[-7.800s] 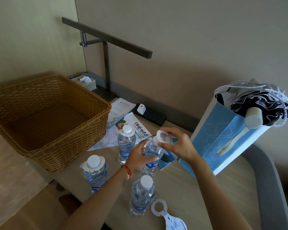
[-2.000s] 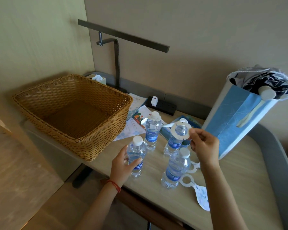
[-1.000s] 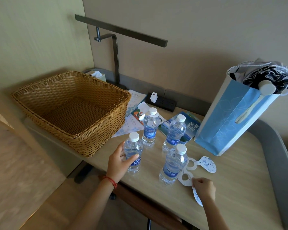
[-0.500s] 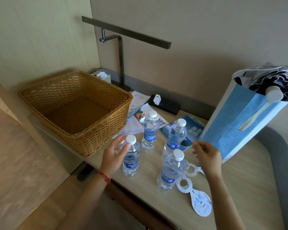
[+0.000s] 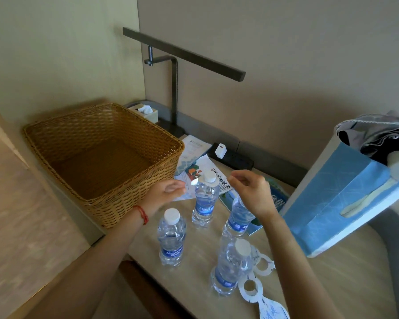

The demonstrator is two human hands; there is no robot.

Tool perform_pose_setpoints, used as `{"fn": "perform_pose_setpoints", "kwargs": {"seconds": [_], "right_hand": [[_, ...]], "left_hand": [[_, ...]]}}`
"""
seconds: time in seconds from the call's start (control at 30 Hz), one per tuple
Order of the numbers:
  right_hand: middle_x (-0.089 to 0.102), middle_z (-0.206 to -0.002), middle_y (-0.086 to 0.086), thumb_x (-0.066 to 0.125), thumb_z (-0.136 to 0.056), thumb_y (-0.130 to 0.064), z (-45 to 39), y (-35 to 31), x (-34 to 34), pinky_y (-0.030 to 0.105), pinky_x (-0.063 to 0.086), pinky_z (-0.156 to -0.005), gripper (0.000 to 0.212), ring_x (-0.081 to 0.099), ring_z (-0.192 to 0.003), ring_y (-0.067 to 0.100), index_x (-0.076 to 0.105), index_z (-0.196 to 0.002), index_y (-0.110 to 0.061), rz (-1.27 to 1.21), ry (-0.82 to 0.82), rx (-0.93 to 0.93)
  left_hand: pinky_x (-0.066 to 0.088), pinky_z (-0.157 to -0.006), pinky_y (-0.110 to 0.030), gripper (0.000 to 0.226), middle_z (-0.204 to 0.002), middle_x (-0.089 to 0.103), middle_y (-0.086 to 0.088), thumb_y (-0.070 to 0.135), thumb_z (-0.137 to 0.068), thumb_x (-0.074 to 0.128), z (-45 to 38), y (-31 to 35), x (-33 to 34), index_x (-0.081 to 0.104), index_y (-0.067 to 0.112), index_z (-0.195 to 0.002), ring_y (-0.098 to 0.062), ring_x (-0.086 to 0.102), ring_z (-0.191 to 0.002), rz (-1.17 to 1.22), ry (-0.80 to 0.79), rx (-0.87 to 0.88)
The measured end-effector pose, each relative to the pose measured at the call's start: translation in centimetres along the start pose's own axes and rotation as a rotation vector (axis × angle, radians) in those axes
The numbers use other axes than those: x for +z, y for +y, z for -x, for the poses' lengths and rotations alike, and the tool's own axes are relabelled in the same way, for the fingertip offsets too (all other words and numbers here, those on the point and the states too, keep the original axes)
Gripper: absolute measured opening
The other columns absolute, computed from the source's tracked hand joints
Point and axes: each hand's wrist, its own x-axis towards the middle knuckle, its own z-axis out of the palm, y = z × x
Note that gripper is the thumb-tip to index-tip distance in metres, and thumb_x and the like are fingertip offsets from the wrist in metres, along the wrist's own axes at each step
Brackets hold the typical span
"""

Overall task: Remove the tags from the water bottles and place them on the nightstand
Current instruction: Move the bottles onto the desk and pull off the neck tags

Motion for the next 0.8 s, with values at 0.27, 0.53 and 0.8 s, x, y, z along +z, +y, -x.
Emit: {"fn": "perform_pose_setpoints", "kwargs": {"seconds": [0.27,0.53,0.8], "right_hand": [[0.069,-0.109,0.015,0.056,-0.089,-0.019,-3.5,-0.3,2.5,0.035,0.053,-0.072,0.019,0.065,-0.092,0.024,0.069,-0.089,-0.006,0.164,-0.065,0.098],[0.062,-0.119,0.021,0.053,-0.089,-0.015,-6.2,-0.4,3.8,0.030,0.049,-0.074,0.023,0.064,-0.095,0.031,0.066,-0.100,0.000,0.378,-0.356,0.251],[0.062,-0.067,0.005,0.052,-0.090,-0.011,-6.4,-0.6,3.8,0.018,0.040,-0.055,0.022,0.051,-0.051,0.007,0.067,-0.089,0.005,0.182,-0.297,0.367]], "left_hand": [[0.047,-0.087,-0.027,0.029,-0.100,0.065,0.001,0.024,-0.074,0.074,-4.6,-3.0,2.1,0.061,0.022,-0.101,-0.015,0.061,-0.100,-0.029,-0.190,-0.017],[0.044,-0.073,-0.002,0.041,-0.102,0.062,0.026,0.029,-0.067,0.079,-5.3,-3.7,3.6,0.056,0.040,-0.099,0.015,0.056,-0.096,0.053,-0.343,-0.007],[0.047,-0.071,-0.005,0.053,-0.103,0.056,0.033,0.028,-0.068,0.079,-5.4,-4.1,4.1,0.047,0.056,-0.099,0.011,0.054,-0.096,0.110,-0.337,0.010]]}}
